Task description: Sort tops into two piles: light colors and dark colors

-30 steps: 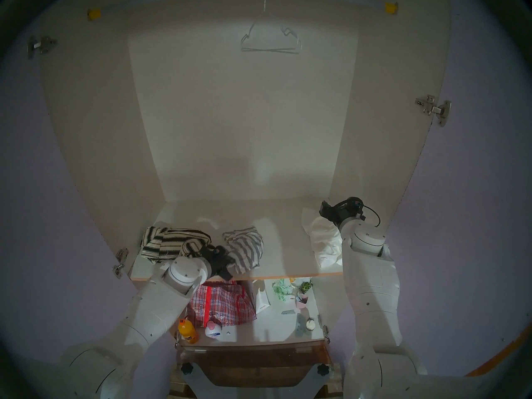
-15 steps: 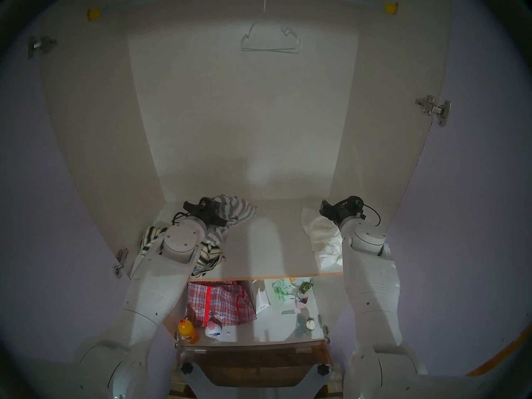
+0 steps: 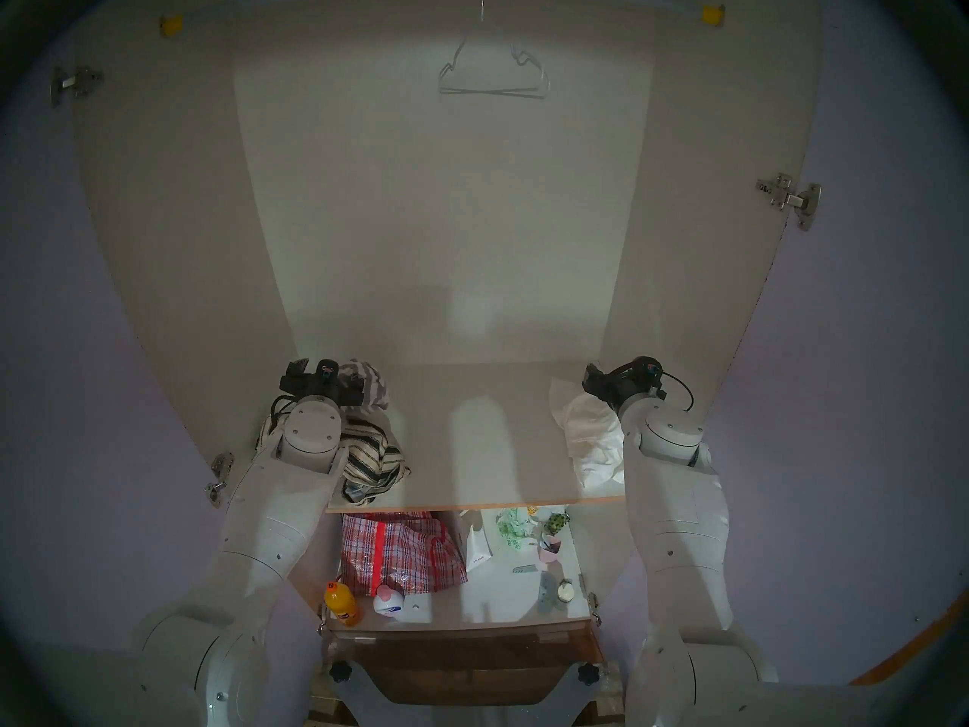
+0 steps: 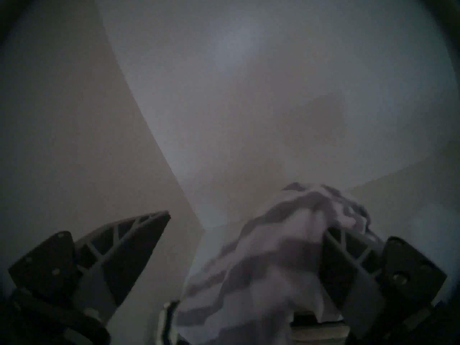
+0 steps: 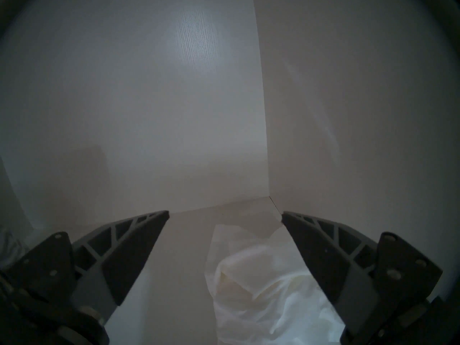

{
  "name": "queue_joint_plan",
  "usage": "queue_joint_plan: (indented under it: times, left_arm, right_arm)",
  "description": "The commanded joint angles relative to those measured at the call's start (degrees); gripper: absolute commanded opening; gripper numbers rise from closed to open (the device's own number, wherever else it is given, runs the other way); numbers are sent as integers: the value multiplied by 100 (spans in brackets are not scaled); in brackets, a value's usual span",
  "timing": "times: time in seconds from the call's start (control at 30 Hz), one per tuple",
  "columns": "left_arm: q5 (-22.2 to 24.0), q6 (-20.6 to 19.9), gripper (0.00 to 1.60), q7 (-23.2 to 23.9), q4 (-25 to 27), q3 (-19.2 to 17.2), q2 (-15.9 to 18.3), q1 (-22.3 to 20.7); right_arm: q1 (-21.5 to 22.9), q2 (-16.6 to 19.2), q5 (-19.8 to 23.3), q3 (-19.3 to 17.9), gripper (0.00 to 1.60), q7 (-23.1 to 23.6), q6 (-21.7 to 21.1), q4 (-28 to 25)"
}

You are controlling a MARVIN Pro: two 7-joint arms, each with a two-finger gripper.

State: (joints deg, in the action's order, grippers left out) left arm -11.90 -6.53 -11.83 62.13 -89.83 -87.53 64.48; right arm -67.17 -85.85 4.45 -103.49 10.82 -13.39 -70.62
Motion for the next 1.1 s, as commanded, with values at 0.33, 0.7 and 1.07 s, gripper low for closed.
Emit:
queue_joint_plan:
  times: [0.33,0.7,1.07]
  left_arm:
    - [118,833,160,-251,207,66,-124,-256]
    - [-951,-716,160,1988,635,1101,1407,-291]
    - [-1953,-452,160,3852,1339,1855,2545,-758]
  right_arm:
    - [-254,137,-31,369,160,662,547,-654]
    - [-253,164,-161,507,160,594,510,-589]
    - [-309,145,-241,625,160,620,527,-604]
